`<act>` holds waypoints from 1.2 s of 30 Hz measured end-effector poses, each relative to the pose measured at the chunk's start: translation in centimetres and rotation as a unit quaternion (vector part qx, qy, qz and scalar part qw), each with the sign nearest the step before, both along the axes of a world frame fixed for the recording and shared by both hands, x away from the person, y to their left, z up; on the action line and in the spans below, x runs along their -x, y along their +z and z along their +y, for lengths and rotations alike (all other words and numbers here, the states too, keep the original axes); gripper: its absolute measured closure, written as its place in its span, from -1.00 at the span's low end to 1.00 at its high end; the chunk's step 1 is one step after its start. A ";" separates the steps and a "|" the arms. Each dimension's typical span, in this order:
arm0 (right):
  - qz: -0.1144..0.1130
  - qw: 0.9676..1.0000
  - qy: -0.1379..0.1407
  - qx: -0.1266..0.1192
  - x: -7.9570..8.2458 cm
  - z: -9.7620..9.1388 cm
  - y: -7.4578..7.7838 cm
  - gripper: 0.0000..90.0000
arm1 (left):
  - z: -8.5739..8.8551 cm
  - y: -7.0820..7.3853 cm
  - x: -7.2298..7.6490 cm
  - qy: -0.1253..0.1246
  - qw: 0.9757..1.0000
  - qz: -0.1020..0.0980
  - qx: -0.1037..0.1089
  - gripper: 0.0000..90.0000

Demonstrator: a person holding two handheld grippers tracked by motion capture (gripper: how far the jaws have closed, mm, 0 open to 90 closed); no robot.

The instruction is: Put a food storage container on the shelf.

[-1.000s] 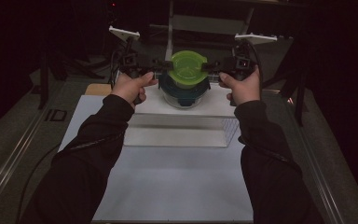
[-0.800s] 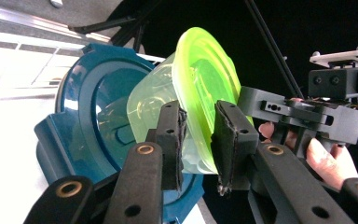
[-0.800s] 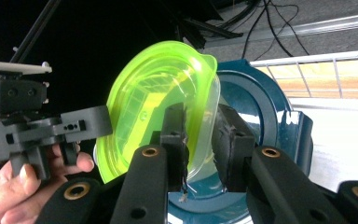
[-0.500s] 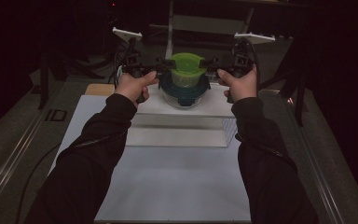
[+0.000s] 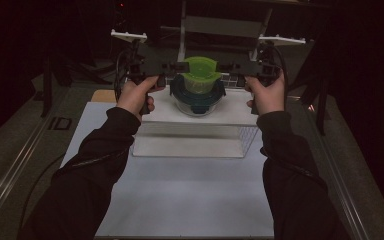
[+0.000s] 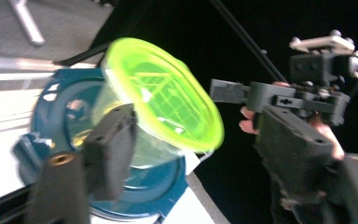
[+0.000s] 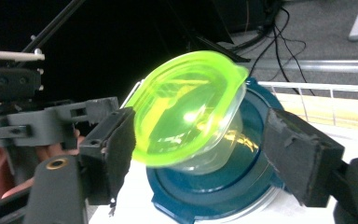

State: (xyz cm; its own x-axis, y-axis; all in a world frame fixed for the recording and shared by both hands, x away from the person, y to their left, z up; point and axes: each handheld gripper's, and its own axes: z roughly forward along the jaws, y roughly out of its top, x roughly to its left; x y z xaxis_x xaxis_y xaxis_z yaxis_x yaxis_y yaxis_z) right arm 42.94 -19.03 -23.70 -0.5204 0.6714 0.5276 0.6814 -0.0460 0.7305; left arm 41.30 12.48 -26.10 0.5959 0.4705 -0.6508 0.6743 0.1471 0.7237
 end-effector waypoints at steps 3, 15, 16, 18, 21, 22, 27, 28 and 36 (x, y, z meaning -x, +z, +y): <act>-0.017 1.000 0.008 0.013 0.9 0.1 0.0 -0.46 | 0.0 0.0 1.0 0.002 0.999 -0.035 -0.001 -0.74; -0.081 0.995 0.026 0.060 4.7 0.0 -1.5 -0.57 | -0.3 -1.7 5.5 0.010 0.989 -0.131 -0.071 -1.00; -0.083 0.994 0.027 0.062 4.9 0.0 -1.7 -0.58 | -0.3 -2.0 5.9 0.008 0.988 -0.137 -0.070 -1.00; -0.087 0.994 0.031 0.062 5.4 0.0 -2.2 -0.62 | -0.3 -2.7 6.7 0.013 0.987 -0.145 -0.071 -1.00; -0.088 0.993 0.040 0.062 6.0 0.0 -3.0 -0.64 | -0.4 -3.7 7.6 0.012 0.986 -0.151 -0.075 -1.00; -0.088 0.993 0.040 0.062 6.0 0.0 -3.0 -0.64 | -0.4 -3.7 7.6 0.012 0.986 -0.151 -0.075 -1.00; -0.103 0.992 0.042 0.051 7.7 -0.6 -4.8 -0.64 | -0.4 -5.1 9.5 -0.005 0.981 -0.167 -0.098 -1.00; -0.103 0.992 0.042 0.051 7.7 -0.6 -4.8 -0.64 | -0.4 -5.1 9.5 -0.005 0.981 -0.167 -0.098 -1.00; -0.105 0.992 0.047 0.045 9.7 -1.2 -8.0 -0.64 | -0.5 -7.1 12.0 -0.014 0.977 -0.189 -0.100 -1.00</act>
